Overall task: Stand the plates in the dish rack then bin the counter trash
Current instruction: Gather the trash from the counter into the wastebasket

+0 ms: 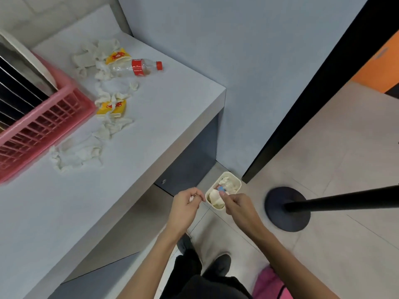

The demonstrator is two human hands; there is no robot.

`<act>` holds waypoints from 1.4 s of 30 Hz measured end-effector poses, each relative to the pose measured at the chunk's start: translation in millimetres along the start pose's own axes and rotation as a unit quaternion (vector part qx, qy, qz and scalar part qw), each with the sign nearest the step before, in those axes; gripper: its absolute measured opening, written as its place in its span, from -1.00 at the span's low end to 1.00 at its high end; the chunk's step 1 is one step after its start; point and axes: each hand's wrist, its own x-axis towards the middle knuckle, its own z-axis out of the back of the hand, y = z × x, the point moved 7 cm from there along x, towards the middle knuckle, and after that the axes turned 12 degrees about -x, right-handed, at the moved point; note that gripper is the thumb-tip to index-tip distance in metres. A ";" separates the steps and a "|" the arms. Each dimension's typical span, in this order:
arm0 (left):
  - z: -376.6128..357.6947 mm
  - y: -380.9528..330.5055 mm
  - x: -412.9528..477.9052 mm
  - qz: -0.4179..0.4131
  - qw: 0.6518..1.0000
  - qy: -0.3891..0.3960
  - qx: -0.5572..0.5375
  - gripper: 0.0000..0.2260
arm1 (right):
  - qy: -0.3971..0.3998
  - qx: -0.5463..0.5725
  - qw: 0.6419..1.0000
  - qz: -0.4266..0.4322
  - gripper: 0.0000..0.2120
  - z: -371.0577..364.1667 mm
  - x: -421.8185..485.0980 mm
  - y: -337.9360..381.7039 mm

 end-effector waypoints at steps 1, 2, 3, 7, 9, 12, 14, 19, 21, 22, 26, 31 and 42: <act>-5.2 3.6 3.4 0.009 1.000 0.004 0.006 -0.70 | -0.002 0.005 1.000 -0.016 -0.47 0.9 1.2 -9.2; -10.0 7.8 8.2 0.017 1.000 0.008 0.010 -0.70 | -0.004 0.010 0.999 -0.030 -0.47 1.5 4.0 -18.3; -14.7 12.7 13.8 0.022 1.000 0.013 0.013 -0.70 | -0.007 0.015 0.999 -0.042 -0.47 2.2 6.8 -26.5; -35.0 38.0 48.2 0.027 0.998 0.038 0.032 -0.69 | -0.015 0.018 0.997 -0.080 -0.46 3.2 30.3 -56.3; -46.5 48.2 68.1 0.022 0.998 0.049 0.041 -0.71 | -0.024 0.008 0.995 -0.092 -0.46 5.0 45.7 -70.1; -61.0 64.9 100.7 0.028 0.997 0.058 0.040 -0.76 | -0.043 -0.005 0.994 -0.099 -0.46 8.0 69.8 -87.2; -70.6 76.2 120.8 0.031 0.997 0.065 0.040 -0.77 | -0.050 -0.017 0.994 -0.099 -0.46 9.1 84.9 -96.2; -93.7 106.6 159.7 0.034 0.994 0.095 0.033 -0.76 | -0.052 -0.043 0.993 -0.095 -0.50 5.5 120.6 -121.1; -101.7 130.9 175.1 0.053 0.993 0.103 0.022 -0.76 | -0.061 -0.057 0.992 -0.099 -0.53 1.5 133.1 -135.2; -106.3 145.1 184.8 0.062 0.992 0.107 0.019 -0.76 | -0.066 -0.065 0.991 -0.100 -0.56 -1.7 139.5 -143.3; -133.9 209.0 225.2 0.090 0.986 0.132 0.042 -0.82 | -0.073 -0.068 0.988 -0.116 -0.66 -25.2 163.9 -185.0; -180.5 282.7 279.3 0.080 0.978 0.176 0.083 -0.86 | -0.077 -0.041 0.987 -0.133 -0.64 -64.8 184.4 -243.9; -263.0 393.3 367.2 0.001 0.947 0.255 0.193 -0.93 | -0.047 -0.038 0.986 -0.158 -0.71 -130.1 215.4 -353.1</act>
